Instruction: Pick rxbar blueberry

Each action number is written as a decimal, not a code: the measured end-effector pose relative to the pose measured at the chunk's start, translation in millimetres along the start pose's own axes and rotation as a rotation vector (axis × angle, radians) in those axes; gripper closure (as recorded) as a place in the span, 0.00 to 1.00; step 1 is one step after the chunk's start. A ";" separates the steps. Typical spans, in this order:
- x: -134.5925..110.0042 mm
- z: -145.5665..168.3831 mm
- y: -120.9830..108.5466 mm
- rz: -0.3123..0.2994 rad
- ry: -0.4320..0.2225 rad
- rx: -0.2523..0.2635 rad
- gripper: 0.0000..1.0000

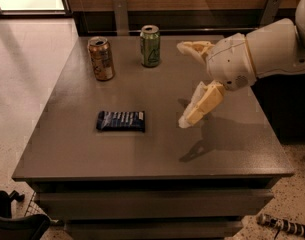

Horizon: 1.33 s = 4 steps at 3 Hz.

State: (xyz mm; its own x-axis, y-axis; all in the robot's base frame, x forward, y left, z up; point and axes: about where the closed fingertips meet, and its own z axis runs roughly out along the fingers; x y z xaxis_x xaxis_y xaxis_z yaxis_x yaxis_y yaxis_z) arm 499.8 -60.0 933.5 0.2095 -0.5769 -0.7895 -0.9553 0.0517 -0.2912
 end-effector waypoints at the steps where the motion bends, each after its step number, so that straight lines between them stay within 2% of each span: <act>1: -3.1 2.7 -1.9 -0.001 -0.008 0.010 0.00; 2: -3.0 6.5 -0.3 0.004 -0.025 -0.002 0.00; 3: 9.2 42.0 9.9 0.092 -0.096 -0.069 0.00; 4: 18.3 96.1 25.0 0.200 -0.203 -0.141 0.00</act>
Offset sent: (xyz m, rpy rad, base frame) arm 0.0020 0.0064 -0.0074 0.0504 0.0214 0.0150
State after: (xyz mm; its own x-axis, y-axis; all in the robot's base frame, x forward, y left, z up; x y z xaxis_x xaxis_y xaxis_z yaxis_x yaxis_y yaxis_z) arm 499.8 9.1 859.9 0.0389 -0.3911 -0.9195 -0.9983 0.0256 -0.0531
